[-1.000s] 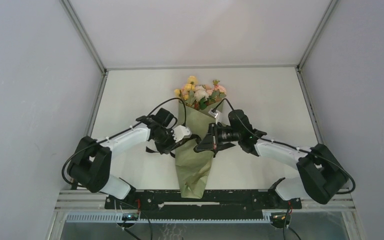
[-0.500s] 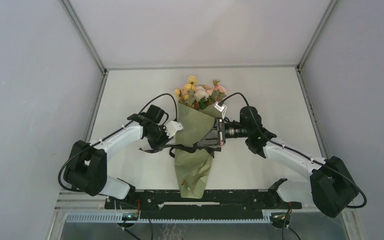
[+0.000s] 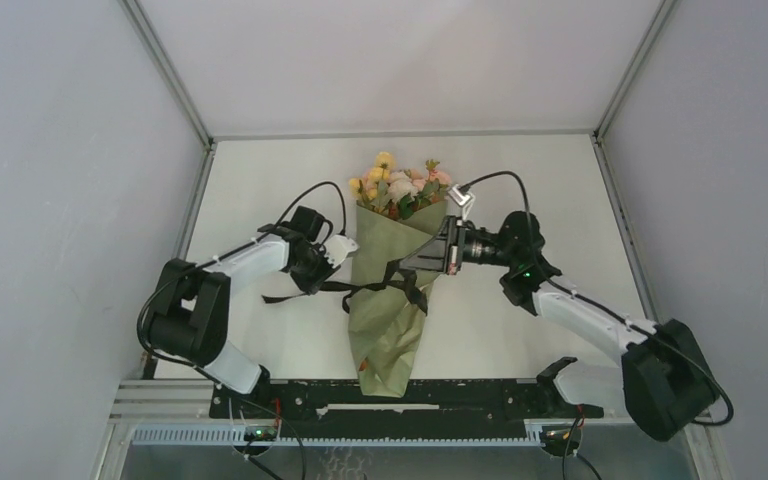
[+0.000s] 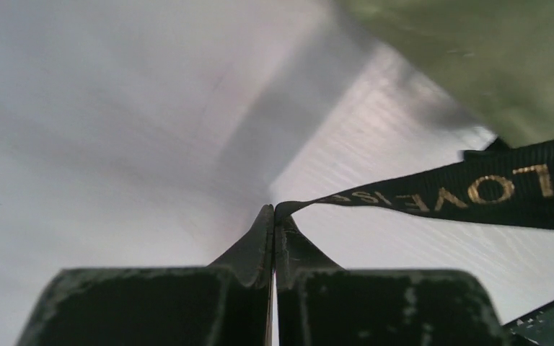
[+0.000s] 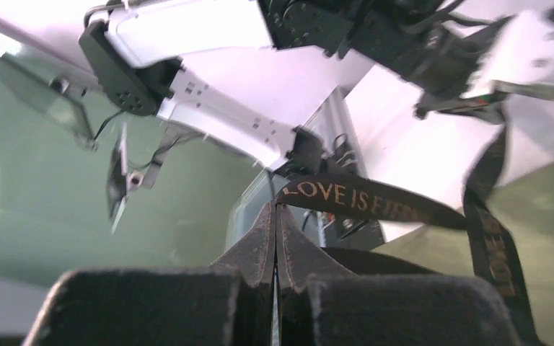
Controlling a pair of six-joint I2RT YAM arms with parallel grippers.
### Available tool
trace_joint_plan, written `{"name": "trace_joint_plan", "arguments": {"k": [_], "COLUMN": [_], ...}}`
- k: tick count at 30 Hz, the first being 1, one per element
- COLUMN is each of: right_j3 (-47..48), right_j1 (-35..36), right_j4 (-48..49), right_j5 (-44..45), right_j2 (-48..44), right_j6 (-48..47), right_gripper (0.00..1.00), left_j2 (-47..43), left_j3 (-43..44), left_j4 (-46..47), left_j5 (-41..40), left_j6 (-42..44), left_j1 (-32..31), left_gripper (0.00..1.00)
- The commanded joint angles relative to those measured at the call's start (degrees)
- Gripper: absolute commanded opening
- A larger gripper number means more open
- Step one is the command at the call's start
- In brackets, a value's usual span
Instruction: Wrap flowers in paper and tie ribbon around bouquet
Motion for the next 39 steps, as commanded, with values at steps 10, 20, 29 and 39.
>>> {"name": "trace_joint_plan", "arguments": {"k": [10, 20, 29, 39], "right_j3": [-7.7, -0.9, 0.5, 3.7], "right_j1": [-12.2, -9.2, -14.0, -8.6], "right_j4": [-22.8, 11.5, -28.1, -32.7], "right_j5": [12.3, -3.5, 18.0, 19.9], "right_j2": [-17.8, -12.7, -22.1, -18.0], "right_j6": [-11.4, 10.0, -14.0, -22.6], "right_gripper": [0.0, 0.0, 0.0, 0.0], "left_j2": [-2.6, -1.4, -2.1, -3.3], "left_j3": [-0.2, 0.6, -1.6, -0.7], "left_j4": [1.9, 1.9, 2.8, 1.8], "left_j5": [1.7, 0.2, 1.1, 3.5], "left_j6": [-2.0, -2.0, -2.4, -3.4], "left_j1": [3.8, 3.9, 3.9, 3.9], "left_gripper": [0.0, 0.0, 0.0, 0.0]}}
